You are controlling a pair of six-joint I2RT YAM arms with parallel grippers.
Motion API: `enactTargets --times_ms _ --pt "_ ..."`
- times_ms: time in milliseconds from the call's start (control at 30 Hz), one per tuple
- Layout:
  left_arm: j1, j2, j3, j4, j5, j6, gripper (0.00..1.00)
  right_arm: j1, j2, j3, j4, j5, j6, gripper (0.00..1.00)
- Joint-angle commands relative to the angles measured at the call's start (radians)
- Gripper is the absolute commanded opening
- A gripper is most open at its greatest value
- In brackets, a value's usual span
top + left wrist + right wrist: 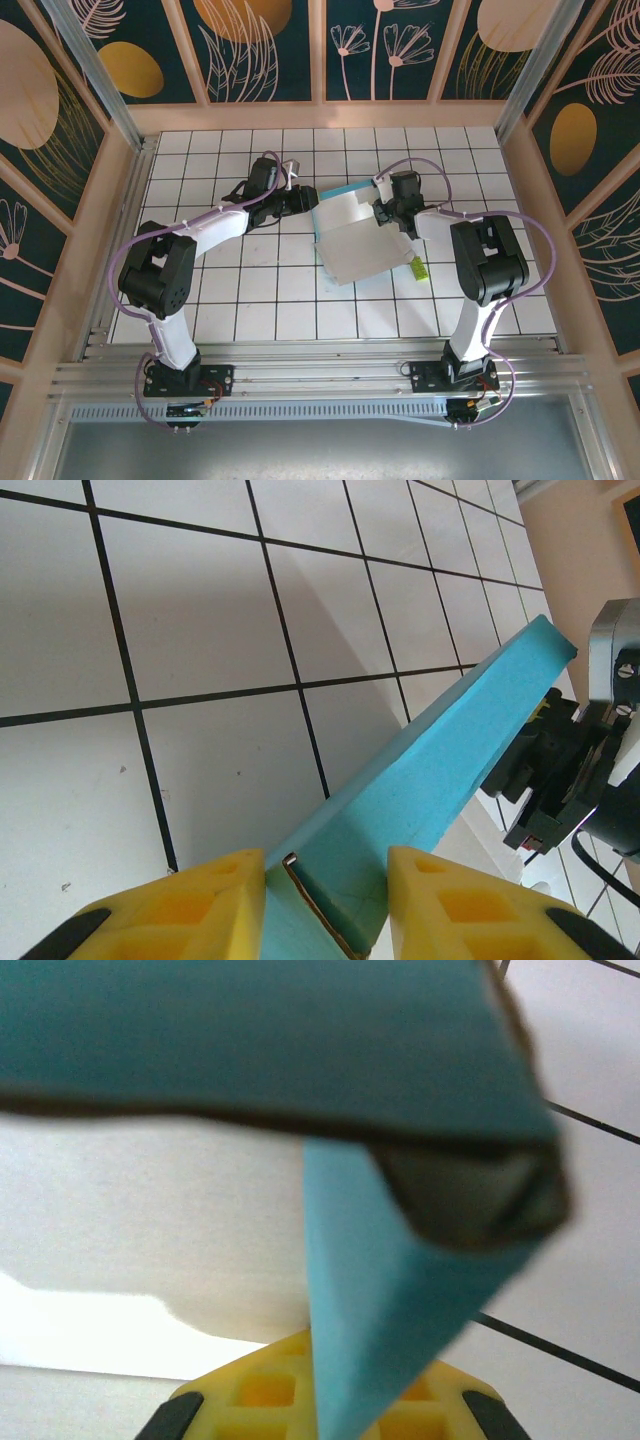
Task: Fold the paper box
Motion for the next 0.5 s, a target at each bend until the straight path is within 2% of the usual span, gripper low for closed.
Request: enactTargets --times_ms 0,67,100,200,233,467 --pt "-0.010 0.005 0.012 -0.024 0.028 0.014 0.35 0.006 -0.015 -0.019 -0.021 -0.043 -0.009 0.00" --pt "-0.011 0.006 0.013 -0.025 0.028 0.014 0.35 0.006 -0.029 -0.021 -0.021 -0.051 -0.005 0.00" --pt "-0.010 0.006 0.015 -0.025 0.028 0.014 0.35 0.006 -0.037 -0.024 -0.021 -0.053 -0.003 0.06" --pt "-0.010 0.007 0.019 -0.028 0.029 0.014 0.35 0.004 -0.064 -0.032 -0.019 -0.069 -0.003 0.34" --pt "-0.010 0.009 0.020 -0.028 0.028 0.014 0.35 0.002 -0.074 -0.034 -0.014 -0.076 -0.002 0.39" --pt "-0.010 0.009 0.021 -0.030 0.029 0.014 0.35 -0.052 -0.104 -0.029 -0.001 -0.158 0.039 0.40"
